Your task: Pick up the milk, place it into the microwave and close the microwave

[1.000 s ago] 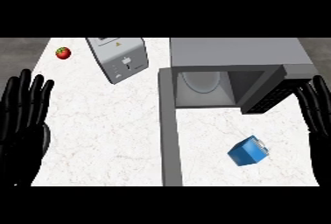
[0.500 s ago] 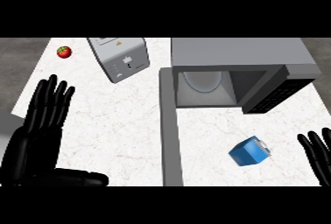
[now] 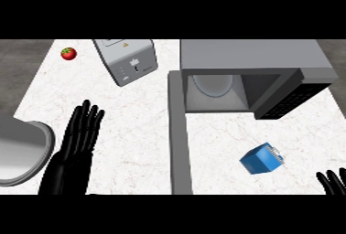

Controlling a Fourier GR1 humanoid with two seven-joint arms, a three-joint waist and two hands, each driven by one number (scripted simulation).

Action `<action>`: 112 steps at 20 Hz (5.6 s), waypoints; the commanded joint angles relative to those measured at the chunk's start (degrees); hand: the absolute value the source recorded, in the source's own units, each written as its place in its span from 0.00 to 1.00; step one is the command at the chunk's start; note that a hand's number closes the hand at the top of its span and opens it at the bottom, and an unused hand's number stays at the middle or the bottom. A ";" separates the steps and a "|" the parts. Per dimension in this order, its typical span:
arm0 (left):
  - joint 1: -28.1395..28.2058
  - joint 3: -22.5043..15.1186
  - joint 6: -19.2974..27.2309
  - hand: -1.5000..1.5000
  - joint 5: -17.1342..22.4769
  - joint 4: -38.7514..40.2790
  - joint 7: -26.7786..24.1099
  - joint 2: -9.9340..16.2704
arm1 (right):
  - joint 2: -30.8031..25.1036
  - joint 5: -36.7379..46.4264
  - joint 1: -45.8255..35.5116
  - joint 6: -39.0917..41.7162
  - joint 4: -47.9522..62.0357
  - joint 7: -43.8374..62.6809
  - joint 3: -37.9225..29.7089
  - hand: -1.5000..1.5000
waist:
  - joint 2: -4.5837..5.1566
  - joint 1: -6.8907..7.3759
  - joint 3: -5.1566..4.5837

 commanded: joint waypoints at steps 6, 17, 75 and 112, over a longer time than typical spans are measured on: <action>5.03 -10.97 8.58 0.00 -5.16 0.84 -4.87 -0.32 | 2.97 7.33 -0.08 2.13 10.47 -10.82 -1.72 0.00 | 0.10 0.45 -0.01; 5.29 -12.81 8.66 0.00 -1.34 9.22 -12.81 -0.29 | 3.53 10.78 -8.40 0.45 28.62 -20.12 -6.76 0.00 | 0.20 0.45 -0.03; 17.65 10.95 -14.05 0.00 19.77 3.07 -15.99 13.54 | 6.93 12.21 -55.60 -31.14 88.54 -40.87 -3.91 1.00 | 0.02 0.82 -0.04; 13.11 15.09 -18.98 0.00 16.39 7.22 -14.50 11.99 | -5.06 25.95 -92.62 -62.95 118.46 -14.55 -3.52 1.00 | 1.91 5.11 0.12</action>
